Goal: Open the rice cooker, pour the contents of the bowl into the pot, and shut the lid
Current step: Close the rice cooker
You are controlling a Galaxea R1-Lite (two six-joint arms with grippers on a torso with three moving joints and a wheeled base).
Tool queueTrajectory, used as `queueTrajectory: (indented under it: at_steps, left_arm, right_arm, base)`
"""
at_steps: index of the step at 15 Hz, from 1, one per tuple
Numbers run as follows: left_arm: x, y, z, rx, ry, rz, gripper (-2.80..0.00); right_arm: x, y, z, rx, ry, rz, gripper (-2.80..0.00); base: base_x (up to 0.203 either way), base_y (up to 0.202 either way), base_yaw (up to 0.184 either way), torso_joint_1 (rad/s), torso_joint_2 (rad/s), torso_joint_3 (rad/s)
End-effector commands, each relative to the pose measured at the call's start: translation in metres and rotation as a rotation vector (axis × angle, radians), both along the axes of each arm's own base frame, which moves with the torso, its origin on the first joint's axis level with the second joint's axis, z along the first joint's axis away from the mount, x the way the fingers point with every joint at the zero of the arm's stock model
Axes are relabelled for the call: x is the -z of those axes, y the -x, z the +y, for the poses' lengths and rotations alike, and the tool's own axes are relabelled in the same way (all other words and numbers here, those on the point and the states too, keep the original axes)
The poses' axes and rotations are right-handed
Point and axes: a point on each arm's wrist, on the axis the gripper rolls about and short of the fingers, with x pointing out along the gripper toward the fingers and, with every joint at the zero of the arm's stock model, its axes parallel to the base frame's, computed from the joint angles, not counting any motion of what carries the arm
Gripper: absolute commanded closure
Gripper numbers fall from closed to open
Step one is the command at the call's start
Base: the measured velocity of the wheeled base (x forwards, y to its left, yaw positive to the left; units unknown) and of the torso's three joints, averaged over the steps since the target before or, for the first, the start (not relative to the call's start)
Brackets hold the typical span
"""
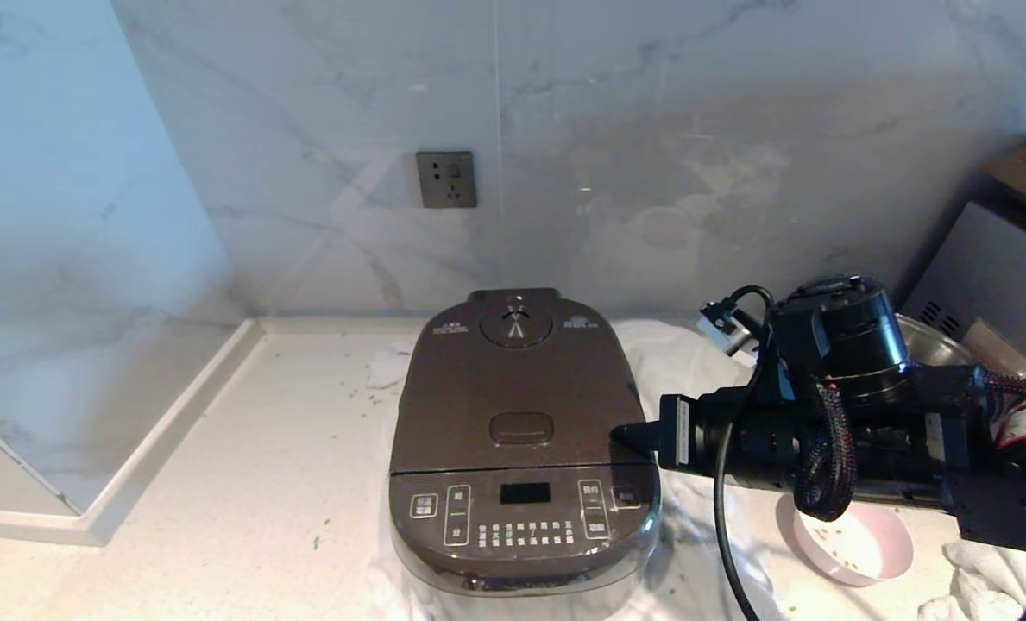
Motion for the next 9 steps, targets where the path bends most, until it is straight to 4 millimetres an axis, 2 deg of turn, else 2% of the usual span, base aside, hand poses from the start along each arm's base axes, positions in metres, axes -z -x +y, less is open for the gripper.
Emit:
queueTrajectory:
  at_steps: [1,4,6,9]
  left_arm:
    - [0.002,-0.001,0.0,0.0,0.001,0.007,0.0]
    - [0.002,-0.001,0.0,0.0,0.001,0.007,0.0]
    - [0.002,-0.001,0.0,-0.002,0.001,0.007,0.0]
    - [0.002,-0.001,0.0,-0.002,0.001,0.007,0.0]
  right_arm:
    - [0.008,-0.001,0.001,0.002,0.012,0.028,0.0]
    - [0.003,-0.002,0.001,0.003,-0.016,-0.015,0.0]
    - [-0.014,0.003,0.0,-0.004,-0.05,-0.068,0.0]
    - [-0.038,0.026,0.01,-0.06,-0.09,-0.149,0.0]
  base:
    - [0.0,0.0,0.0,0.0,0.0,0.0]
    - [0.0,0.0,0.0,0.0,0.0,0.0]
    - [0.0,0.0,0.0,0.0,0.0,0.0]
    - [0.0,0.0,0.0,0.0,0.0,0.0]
